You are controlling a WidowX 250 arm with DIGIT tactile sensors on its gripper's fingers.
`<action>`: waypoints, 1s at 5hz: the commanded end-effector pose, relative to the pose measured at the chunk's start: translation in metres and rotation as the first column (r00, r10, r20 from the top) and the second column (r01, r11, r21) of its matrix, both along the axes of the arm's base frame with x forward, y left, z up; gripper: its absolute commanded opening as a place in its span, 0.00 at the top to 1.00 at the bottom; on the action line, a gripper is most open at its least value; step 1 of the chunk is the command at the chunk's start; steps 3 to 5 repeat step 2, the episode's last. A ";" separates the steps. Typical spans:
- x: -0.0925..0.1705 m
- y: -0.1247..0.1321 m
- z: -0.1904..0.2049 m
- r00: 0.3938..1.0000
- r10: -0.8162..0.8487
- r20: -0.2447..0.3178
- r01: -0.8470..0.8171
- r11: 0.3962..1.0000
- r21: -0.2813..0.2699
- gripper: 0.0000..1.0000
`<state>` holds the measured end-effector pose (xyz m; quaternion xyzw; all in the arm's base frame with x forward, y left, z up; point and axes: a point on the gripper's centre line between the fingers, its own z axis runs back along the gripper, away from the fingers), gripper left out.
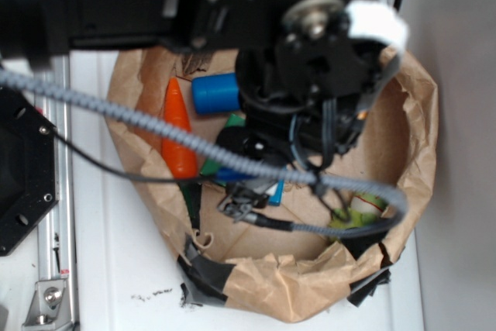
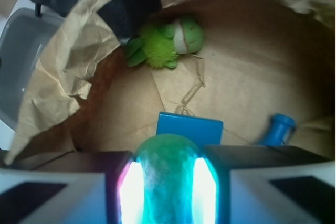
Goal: Grab the green ball.
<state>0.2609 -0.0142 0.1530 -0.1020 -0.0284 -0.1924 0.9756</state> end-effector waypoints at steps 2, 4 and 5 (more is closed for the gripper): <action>-0.013 -0.013 0.010 0.938 0.305 0.166 -0.317 0.947 0.053 1.00; -0.013 -0.013 0.010 0.938 0.305 0.166 -0.317 0.947 0.053 1.00; -0.013 -0.013 0.010 0.938 0.305 0.166 -0.317 0.947 0.053 1.00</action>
